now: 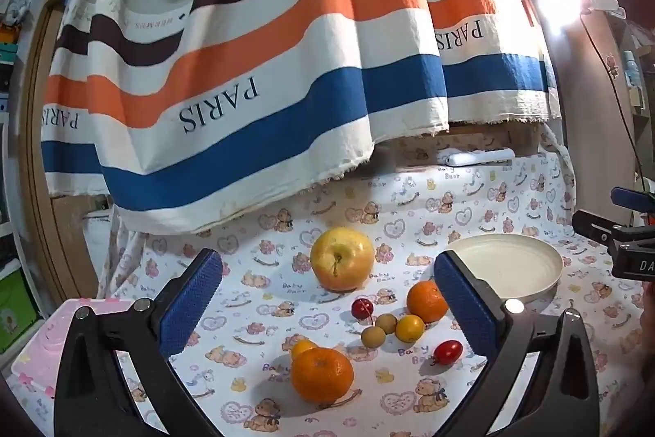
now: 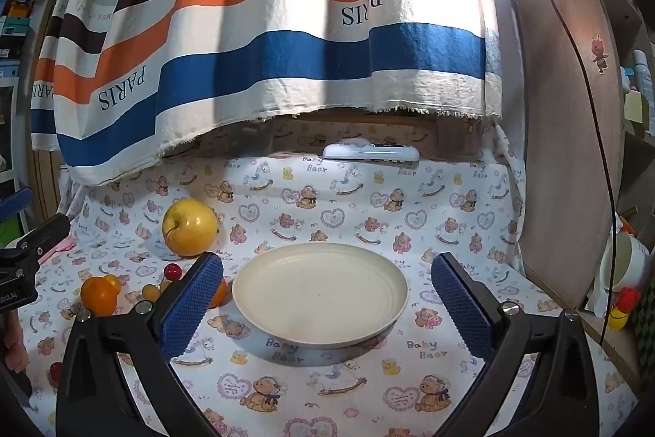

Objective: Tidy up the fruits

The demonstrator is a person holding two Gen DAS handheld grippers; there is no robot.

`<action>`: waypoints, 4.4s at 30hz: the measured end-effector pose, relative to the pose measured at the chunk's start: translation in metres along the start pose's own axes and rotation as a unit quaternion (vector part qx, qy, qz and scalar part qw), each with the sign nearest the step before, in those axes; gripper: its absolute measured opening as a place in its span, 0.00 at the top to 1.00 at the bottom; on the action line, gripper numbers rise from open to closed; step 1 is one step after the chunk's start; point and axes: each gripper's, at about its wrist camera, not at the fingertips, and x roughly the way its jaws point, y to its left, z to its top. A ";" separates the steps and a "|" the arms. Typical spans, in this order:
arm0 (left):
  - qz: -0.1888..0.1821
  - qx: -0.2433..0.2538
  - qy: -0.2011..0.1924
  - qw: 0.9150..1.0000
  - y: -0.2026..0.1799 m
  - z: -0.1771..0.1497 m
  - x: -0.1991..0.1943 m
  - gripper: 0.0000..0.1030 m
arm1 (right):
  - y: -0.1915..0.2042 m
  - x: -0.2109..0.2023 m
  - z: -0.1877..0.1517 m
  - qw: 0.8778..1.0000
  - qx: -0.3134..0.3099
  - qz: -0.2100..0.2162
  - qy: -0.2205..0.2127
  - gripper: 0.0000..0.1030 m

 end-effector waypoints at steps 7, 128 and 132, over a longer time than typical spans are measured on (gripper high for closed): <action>0.000 -0.015 0.005 1.000 0.007 -0.001 0.002 0.00 | -0.001 0.000 0.000 1.000 -0.002 -0.001 0.004 0.00; -0.052 -0.081 0.320 0.942 0.019 -0.051 0.084 0.54 | -0.006 0.021 -0.004 0.998 0.002 0.023 0.064 0.00; -0.058 -0.066 0.307 0.948 0.018 -0.040 0.080 0.54 | -0.005 0.028 -0.001 0.996 -0.009 0.027 0.084 0.00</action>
